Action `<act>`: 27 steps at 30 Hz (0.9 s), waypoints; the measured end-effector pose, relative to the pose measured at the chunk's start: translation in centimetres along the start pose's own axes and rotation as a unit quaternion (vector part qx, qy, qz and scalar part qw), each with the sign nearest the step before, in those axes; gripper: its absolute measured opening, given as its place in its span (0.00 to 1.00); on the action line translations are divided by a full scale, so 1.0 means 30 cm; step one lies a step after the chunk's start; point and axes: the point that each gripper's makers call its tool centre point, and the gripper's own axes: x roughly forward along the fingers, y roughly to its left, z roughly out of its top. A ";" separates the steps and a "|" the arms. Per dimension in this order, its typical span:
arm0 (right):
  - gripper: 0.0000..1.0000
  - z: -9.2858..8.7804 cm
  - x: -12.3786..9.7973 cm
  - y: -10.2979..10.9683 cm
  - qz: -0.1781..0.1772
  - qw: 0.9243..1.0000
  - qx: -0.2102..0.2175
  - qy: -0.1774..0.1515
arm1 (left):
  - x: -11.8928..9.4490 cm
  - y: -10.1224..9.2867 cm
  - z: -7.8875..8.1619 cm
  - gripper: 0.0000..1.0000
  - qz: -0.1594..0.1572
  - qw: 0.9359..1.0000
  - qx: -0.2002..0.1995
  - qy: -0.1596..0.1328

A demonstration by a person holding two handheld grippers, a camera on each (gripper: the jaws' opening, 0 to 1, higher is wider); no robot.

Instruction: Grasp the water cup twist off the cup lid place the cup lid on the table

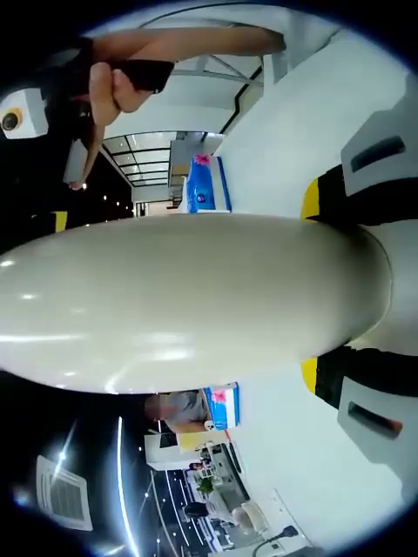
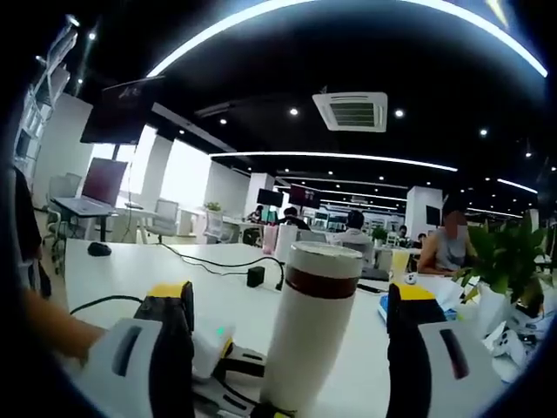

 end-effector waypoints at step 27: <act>0.92 0.034 -0.015 -0.015 -0.014 0.999 0.012 -0.027 | -0.001 0.000 -0.001 0.55 0.000 1.000 0.000 0.000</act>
